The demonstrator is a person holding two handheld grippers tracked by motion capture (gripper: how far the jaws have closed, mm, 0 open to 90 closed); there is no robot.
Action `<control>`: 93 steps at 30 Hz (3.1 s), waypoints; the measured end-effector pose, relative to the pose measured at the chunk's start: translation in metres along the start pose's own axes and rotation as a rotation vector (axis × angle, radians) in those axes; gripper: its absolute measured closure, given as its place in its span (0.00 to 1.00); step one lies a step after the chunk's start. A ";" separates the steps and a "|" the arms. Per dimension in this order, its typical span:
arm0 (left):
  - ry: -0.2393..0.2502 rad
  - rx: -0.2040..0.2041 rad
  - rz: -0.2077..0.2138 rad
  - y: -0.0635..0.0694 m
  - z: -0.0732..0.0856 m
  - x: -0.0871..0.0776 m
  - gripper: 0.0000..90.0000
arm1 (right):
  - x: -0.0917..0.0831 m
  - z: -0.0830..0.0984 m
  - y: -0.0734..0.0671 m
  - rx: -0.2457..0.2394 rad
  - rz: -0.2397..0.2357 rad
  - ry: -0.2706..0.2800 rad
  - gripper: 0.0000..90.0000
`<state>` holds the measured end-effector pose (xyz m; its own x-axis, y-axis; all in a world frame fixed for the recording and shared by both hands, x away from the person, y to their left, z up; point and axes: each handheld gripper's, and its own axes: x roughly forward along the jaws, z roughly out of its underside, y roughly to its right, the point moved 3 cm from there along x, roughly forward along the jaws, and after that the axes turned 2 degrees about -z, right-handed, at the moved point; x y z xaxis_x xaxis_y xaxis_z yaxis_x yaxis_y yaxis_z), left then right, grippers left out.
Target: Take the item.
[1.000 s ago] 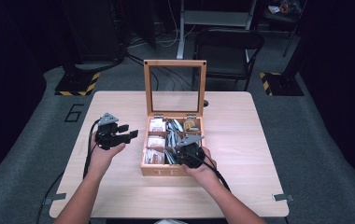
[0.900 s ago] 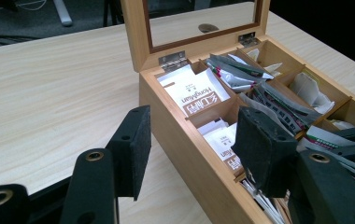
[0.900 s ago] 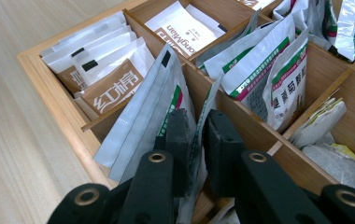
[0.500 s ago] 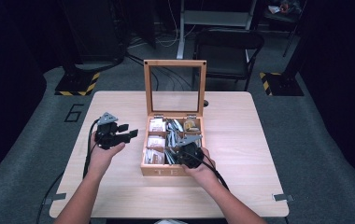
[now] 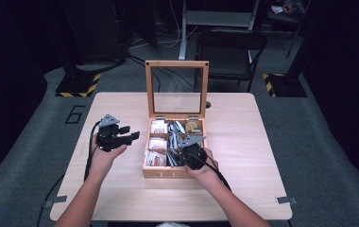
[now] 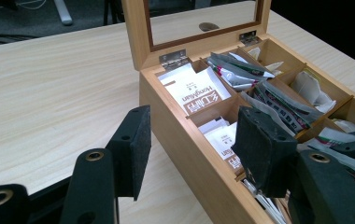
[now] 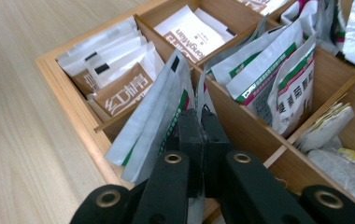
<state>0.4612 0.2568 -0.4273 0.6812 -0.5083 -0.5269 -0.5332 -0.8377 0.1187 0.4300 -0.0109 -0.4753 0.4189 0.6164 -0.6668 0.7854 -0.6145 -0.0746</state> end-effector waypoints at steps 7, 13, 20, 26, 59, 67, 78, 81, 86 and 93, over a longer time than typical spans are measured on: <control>-0.008 0.006 -0.001 0.002 0.000 0.001 0.51 | -0.013 -0.009 0.001 0.012 -0.034 0.007 1.00; -0.003 0.005 -0.002 0.001 0.000 0.000 0.51 | -0.030 -0.019 0.001 0.019 -0.052 0.044 1.00; 0.000 0.000 -0.006 0.000 0.001 0.000 0.51 | -0.051 -0.030 0.002 0.007 -0.045 0.090 1.00; -0.002 0.002 -0.006 0.000 0.001 0.000 0.51 | -0.068 -0.035 0.011 0.016 -0.027 0.119 1.00; 0.004 -0.019 -0.009 -0.006 0.002 -0.003 0.51 | -0.120 -0.016 0.079 0.144 0.172 0.159 1.00; 0.003 -0.020 -0.010 -0.006 0.003 -0.002 0.51 | -0.114 0.001 0.100 0.182 0.256 0.115 1.00; 0.002 -0.017 -0.011 -0.006 0.003 -0.002 0.50 | -0.093 0.028 0.125 0.258 0.285 0.065 1.00; 0.002 -0.017 -0.010 -0.006 0.003 -0.002 0.50 | -0.088 0.034 0.130 0.268 0.297 0.056 1.00; -0.002 -0.020 -0.012 -0.006 0.004 -0.001 0.50 | -0.084 0.042 0.137 0.265 0.316 0.046 1.00; -0.002 -0.019 -0.011 -0.006 0.004 -0.001 0.50 | -0.074 0.052 0.142 0.295 0.312 0.030 1.00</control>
<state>0.4617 0.2632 -0.4306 0.6859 -0.4983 -0.5303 -0.5159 -0.8469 0.1287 0.4862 -0.1695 -0.4748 0.6323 0.3904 -0.6692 0.4571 -0.8854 -0.0846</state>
